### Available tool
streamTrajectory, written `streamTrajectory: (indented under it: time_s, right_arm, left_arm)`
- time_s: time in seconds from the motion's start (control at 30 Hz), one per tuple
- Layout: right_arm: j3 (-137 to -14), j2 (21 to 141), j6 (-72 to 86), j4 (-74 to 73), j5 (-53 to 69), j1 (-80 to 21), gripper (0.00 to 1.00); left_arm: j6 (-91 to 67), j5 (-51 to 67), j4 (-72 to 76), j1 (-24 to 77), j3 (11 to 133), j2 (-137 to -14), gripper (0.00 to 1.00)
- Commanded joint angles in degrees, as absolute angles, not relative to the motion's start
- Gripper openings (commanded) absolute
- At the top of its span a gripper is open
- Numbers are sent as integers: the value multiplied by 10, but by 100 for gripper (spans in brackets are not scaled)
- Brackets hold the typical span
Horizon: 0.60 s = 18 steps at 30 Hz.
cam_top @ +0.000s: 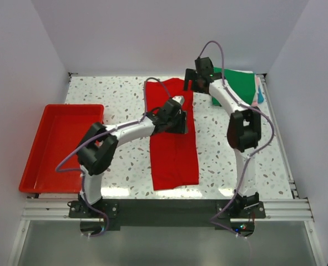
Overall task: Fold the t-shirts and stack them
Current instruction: Fold the tshirt
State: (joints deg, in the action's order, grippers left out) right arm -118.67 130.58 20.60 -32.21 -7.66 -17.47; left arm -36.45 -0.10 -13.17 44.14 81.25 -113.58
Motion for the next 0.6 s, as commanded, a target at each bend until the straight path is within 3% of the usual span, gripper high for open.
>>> streamTrajectory:
  time_s: [0.0,0.23,0.33,0.43,0.57]
  right_arm:
    - [-1067,1126,239,-298,-75,-190,88]
    - [-712,861,280,-286,-155,-280,64]
    - [-582,760,314,-279,-164,-342,57]
    - [-473,671,362,-281,-174,-401,54]
    - [-374,596,419,-288,-182,-454,51]
  left_arm:
    - [-382,-23,-78,438,753,-991,59]
    - [-462,-106,-147,444,557,-817,31]
    - [-482,-123,-160,465,471,-755,24]
    - [-497,-135,-156,517,406,-716,23]
    - [-553,-157,-151,593,337,-695,28]
